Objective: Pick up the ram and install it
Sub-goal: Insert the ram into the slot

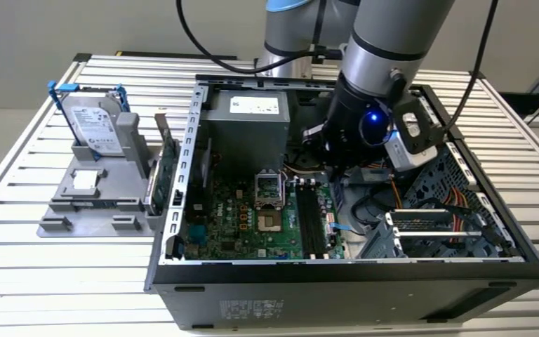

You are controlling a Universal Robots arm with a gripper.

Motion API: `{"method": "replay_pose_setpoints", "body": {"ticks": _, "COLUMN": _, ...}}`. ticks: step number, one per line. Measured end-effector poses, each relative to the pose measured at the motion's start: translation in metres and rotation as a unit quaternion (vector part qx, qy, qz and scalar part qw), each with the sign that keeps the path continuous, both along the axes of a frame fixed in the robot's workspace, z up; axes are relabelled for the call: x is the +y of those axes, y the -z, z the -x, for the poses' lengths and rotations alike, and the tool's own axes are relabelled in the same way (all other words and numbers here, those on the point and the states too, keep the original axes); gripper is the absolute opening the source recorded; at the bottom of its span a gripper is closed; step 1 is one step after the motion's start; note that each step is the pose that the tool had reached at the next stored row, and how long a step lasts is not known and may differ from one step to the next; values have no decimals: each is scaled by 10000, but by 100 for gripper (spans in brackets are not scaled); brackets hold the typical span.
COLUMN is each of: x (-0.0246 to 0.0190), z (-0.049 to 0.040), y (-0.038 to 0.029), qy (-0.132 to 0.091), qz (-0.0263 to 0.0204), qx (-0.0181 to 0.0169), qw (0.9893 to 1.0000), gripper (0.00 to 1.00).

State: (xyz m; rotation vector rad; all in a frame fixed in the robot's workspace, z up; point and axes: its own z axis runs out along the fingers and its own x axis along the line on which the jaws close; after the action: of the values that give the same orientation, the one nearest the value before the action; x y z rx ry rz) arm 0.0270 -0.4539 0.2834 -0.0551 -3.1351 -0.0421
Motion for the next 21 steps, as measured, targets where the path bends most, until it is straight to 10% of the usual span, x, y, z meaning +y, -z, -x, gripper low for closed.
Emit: {"method": "replay_pose_setpoints", "body": {"ticks": 21, "x": -37, "z": 2, "y": 118, "qy": 0, "qz": 0, "qx": 0, "qw": 10000, "gripper": 0}}
